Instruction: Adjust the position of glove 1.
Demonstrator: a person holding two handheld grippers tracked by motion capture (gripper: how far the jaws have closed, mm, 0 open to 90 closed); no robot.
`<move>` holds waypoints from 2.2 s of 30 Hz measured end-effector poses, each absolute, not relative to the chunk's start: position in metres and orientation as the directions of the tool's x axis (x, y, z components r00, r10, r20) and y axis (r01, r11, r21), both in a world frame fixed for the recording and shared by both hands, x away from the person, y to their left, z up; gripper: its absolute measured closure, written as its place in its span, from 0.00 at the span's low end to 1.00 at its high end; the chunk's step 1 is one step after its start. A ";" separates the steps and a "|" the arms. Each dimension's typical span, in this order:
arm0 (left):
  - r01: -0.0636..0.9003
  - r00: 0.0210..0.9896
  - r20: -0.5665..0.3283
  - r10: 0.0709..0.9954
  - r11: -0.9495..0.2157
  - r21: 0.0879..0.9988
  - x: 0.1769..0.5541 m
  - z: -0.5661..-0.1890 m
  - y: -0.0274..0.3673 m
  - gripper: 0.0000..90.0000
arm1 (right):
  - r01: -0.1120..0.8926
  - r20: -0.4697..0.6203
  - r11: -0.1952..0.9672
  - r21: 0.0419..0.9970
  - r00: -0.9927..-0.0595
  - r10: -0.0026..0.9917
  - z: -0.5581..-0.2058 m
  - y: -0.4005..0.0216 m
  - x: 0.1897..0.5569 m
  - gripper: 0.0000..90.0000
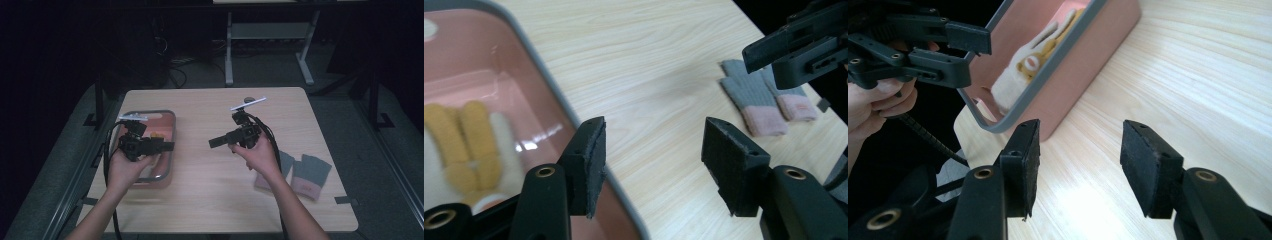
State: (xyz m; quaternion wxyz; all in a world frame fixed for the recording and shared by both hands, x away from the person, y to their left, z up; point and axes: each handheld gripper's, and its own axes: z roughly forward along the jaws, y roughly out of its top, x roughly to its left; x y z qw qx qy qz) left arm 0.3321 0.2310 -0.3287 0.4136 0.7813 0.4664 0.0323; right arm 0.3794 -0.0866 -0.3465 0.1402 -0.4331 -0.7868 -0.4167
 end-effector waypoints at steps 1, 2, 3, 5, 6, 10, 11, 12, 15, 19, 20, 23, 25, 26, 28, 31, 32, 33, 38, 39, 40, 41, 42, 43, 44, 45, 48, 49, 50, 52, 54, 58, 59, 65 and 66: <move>0.699 0.573 -0.334 0.748 -0.233 0.676 0.332 -0.329 0.225 0.47 | 0.802 0.584 0.265 0.535 -0.577 0.571 -0.347 -0.094 0.376 0.54; 0.699 0.573 -0.334 0.748 -0.233 0.676 0.332 -0.329 0.225 0.47 | 0.803 0.583 0.260 0.536 -0.575 0.574 -0.347 -0.098 0.375 0.54; 0.694 0.585 -0.333 0.739 -0.245 0.677 0.332 -0.329 0.218 0.47 | 0.804 0.583 0.256 0.536 -0.572 0.577 -0.348 -0.102 0.373 0.54; 0.689 0.593 -0.330 0.734 -0.251 0.680 0.332 -0.328 0.212 0.47 | 0.804 0.572 0.252 0.539 -0.569 0.591 -0.348 -0.109 0.371 0.54; 0.689 0.593 -0.330 0.734 -0.251 0.680 0.332 -0.328 0.212 0.46 | 0.804 0.572 0.252 0.539 -0.569 0.591 -0.348 -0.109 0.371 0.54; 0.685 0.609 -0.334 0.719 -0.264 0.679 0.332 -0.329 0.198 0.45 | 0.801 0.558 0.241 0.548 -0.564 0.609 -0.349 -0.126 0.367 0.53; 0.685 0.612 -0.336 0.716 -0.268 0.678 0.332 -0.330 0.195 0.45 | 0.803 0.555 0.237 0.546 -0.559 0.616 -0.348 -0.129 0.367 0.53; 0.685 0.612 -0.336 0.716 -0.268 0.678 0.332 -0.330 0.195 0.44 | 0.803 0.555 0.237 0.546 -0.559 0.616 -0.348 -0.129 0.367 0.53; 0.684 0.620 -0.339 0.707 -0.276 0.675 0.333 -0.331 0.186 0.44 | 0.801 0.538 0.230 0.553 -0.554 0.635 -0.347 -0.138 0.364 0.52; 0.676 0.638 -0.344 0.689 -0.287 0.679 0.334 -0.333 0.170 0.43 | 0.802 0.524 0.226 0.553 -0.546 0.654 -0.346 -0.153 0.359 0.52; 0.676 0.638 -0.344 0.689 -0.287 0.679 0.334 -0.333 0.170 0.42 | 0.802 0.524 0.226 0.553 -0.546 0.654 -0.346 -0.153 0.359 0.52; 0.663 0.659 -0.342 0.670 -0.302 0.685 0.333 -0.333 0.157 0.42 | 0.799 0.509 0.226 0.557 -0.544 0.667 -0.348 -0.164 0.356 0.51; 0.660 0.666 -0.344 0.662 -0.309 0.684 0.332 -0.333 0.152 0.41 | 0.802 0.504 0.225 0.553 -0.537 0.676 -0.349 -0.170 0.354 0.50; 0.660 0.666 -0.344 0.662 -0.309 0.684 0.332 -0.333 0.152 0.41 | 0.802 0.504 0.225 0.553 -0.537 0.676 -0.349 -0.170 0.354 0.50; 0.655 0.675 -0.347 0.651 -0.313 0.688 0.332 -0.333 0.146 0.40 | 0.803 0.493 0.222 0.554 -0.531 0.690 -0.352 -0.180 0.352 0.50; 0.650 0.681 -0.346 0.645 -0.315 0.691 0.332 -0.333 0.144 0.39 | 0.804 0.489 0.209 0.557 -0.521 0.700 -0.353 -0.187 0.350 0.50; 0.650 0.680 -0.348 0.645 -0.312 0.693 0.331 -0.333 0.142 0.39 | 0.806 0.491 0.202 0.557 -0.516 0.702 -0.354 -0.191 0.349 0.50; 0.648 0.683 -0.347 0.642 -0.314 0.694 0.331 -0.334 0.141 0.39 | 0.808 0.489 0.200 0.555 -0.510 0.707 -0.355 -0.194 0.349 0.49; 0.643 0.689 -0.352 0.634 -0.310 0.700 0.331 -0.336 0.135 0.37 | 0.812 0.475 0.198 0.549 -0.498 0.725 -0.360 -0.209 0.341 0.48; 0.643 0.691 -0.352 0.631 -0.312 0.700 0.331 -0.337 0.133 0.37 | 0.814 0.475 0.196 0.547 -0.495 0.728 -0.360 -0.212 0.340 0.48; 0.638 0.698 -0.353 0.624 -0.316 0.702 0.331 -0.338 0.129 0.36 | 0.816 0.463 0.198 0.543 -0.488 0.740 -0.362 -0.219 0.336 0.48; 0.638 0.698 -0.353 0.624 -0.316 0.702 0.331 -0.338 0.129 0.36 | 0.816 0.456 0.199 0.543 -0.486 0.745 -0.363 -0.222 0.334 0.48; 0.635 0.699 -0.353 0.622 -0.314 0.706 0.330 -0.338 0.127 0.36 | 0.816 0.456 0.199 0.543 -0.486 0.745 -0.363 -0.222 0.334 0.48; 0.630 0.704 -0.349 0.619 -0.317 0.709 0.329 -0.338 0.124 0.35 | 0.813 0.441 0.204 0.545 -0.485 0.755 -0.364 -0.229 0.331 0.48; 0.627 0.708 -0.346 0.616 -0.321 0.710 0.329 -0.339 0.122 0.35 | 0.813 0.441 0.204 0.545 -0.485 0.755 -0.364 -0.229 0.331 0.48; 0.625 0.710 -0.346 0.613 -0.323 0.711 0.328 -0.339 0.120 0.34 | 0.818 0.438 0.202 0.538 -0.477 0.762 -0.365 -0.232 0.330 0.48; 0.621 0.717 -0.341 0.608 -0.335 0.709 0.327 -0.342 0.112 0.33 | 0.821 0.414 0.204 0.533 -0.464 0.783 -0.370 -0.240 0.327 0.48; 0.619 0.723 -0.336 0.603 -0.349 0.704 0.326 -0.344 0.106 0.33 | 0.824 0.401 0.204 0.528 -0.454 0.796 -0.373 -0.245 0.325 0.49; 0.619 0.723 -0.336 0.603 -0.349 0.704 0.326 -0.344 0.106 0.32 | 0.824 0.401 0.204 0.528 -0.454 0.796 -0.373 -0.245 0.325 0.49; 0.618 0.727 -0.339 0.597 -0.355 0.702 0.325 -0.347 0.100 0.32 | 0.829 0.389 0.202 0.522 -0.442 0.808 -0.378 -0.253 0.321 0.49; 0.616 0.731 -0.340 0.592 -0.358 0.702 0.324 -0.348 0.095 0.32 | 0.830 0.385 0.201 0.520 -0.437 0.813 -0.380 -0.255 0.321 0.50; 0.611 0.739 -0.341 0.580 -0.365 0.703 0.323 -0.352 0.089 0.31 | 0.839 0.364 0.209 0.502 -0.425 0.829 -0.387 -0.265 0.317 0.50; 0.610 0.742 -0.340 0.578 -0.371 0.701 0.322 -0.353 0.087 0.31 | 0.841 0.351 0.211 0.498 -0.419 0.837 -0.389 -0.269 0.315 0.50; 0.600 0.747 -0.339 0.571 -0.363 0.713 0.320 -0.356 0.081 0.31 | 0.853 0.325 0.209 0.478 -0.392 0.861 -0.398 -0.280 0.309 0.51; 0.599 0.749 -0.340 0.569 -0.364 0.713 0.320 -0.357 0.080 0.31 | 0.862 0.330 0.200 0.466 -0.379 0.865 -0.401 -0.282 0.308 0.51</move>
